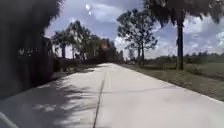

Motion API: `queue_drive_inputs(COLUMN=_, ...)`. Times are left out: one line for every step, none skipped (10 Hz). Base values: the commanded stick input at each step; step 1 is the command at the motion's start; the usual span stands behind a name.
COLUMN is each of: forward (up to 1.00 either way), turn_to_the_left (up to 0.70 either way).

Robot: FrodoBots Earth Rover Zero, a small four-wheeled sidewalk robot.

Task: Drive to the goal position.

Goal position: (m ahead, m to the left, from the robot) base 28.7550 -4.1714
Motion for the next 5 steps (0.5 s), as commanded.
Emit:
queue_drive_inputs(forward=0.85, turn_to_the_left=0.00)
queue_drive_inputs(forward=0.85, turn_to_the_left=0.00)
queue_drive_inputs(forward=0.85, turn_to_the_left=0.00)
queue_drive_inputs(forward=0.85, turn_to_the_left=0.00)
queue_drive_inputs(forward=0.85, turn_to_the_left=0.00)
